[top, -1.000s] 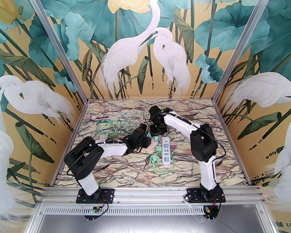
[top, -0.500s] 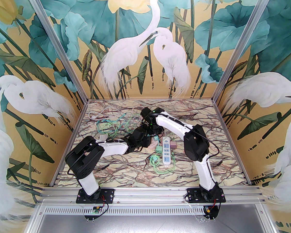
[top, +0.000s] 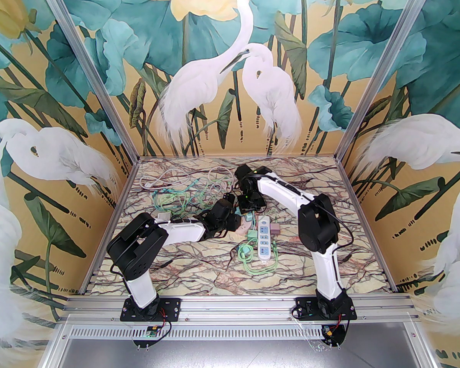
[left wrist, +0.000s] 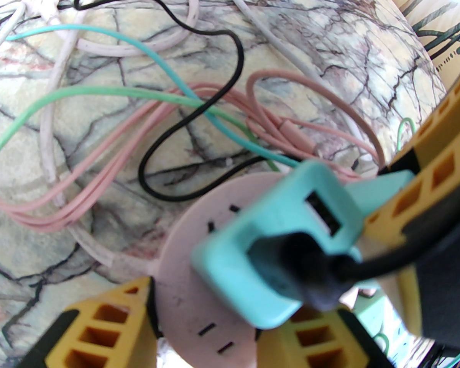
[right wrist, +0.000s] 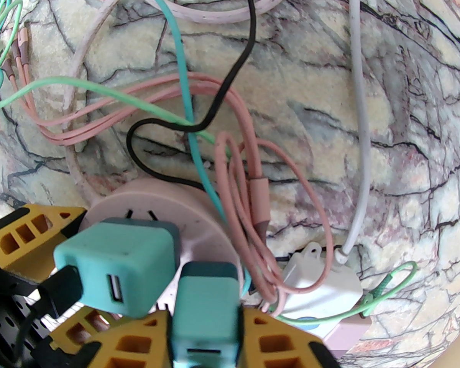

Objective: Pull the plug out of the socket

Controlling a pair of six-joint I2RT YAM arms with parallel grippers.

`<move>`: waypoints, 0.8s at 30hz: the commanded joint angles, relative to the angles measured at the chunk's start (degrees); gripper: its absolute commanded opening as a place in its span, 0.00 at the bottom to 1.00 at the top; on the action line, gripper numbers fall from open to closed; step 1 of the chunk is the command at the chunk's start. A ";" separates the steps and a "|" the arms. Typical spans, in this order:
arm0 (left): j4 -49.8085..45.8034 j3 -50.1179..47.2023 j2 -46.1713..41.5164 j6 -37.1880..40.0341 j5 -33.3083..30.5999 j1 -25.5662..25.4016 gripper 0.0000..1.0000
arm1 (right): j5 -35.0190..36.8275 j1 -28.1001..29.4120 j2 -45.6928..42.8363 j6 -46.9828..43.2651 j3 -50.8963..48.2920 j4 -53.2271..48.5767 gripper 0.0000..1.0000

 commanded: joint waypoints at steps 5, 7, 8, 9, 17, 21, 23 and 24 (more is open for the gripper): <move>-13.06 -2.17 7.94 -1.58 2.96 -0.84 0.41 | 1.62 9.54 2.72 1.98 5.27 -5.93 0.20; -13.19 -2.07 7.94 -1.56 2.96 -0.85 0.41 | 1.63 10.21 3.34 1.75 5.87 -6.34 0.20; -13.15 -2.09 7.99 -1.62 2.99 -0.83 0.41 | 1.60 10.22 3.44 1.73 6.02 -6.44 0.20; -13.26 -2.14 7.99 -1.64 2.96 -0.89 0.41 | 1.40 10.12 3.37 1.63 6.08 -6.50 0.20; -13.15 -2.37 8.15 -1.76 3.14 -0.85 0.41 | -6.30 3.32 -2.50 2.55 1.57 -1.77 0.20; -13.12 -2.40 8.16 -1.73 3.13 -0.88 0.41 | -5.83 1.41 -4.33 2.13 1.56 -2.47 0.20; -13.15 -2.37 8.34 -1.72 3.28 -0.89 0.41 | -4.95 1.28 -4.72 1.65 2.25 -3.50 0.20; -13.15 -2.26 8.34 -1.76 3.28 -0.88 0.40 | -4.37 1.18 -4.89 1.56 2.46 -3.92 0.20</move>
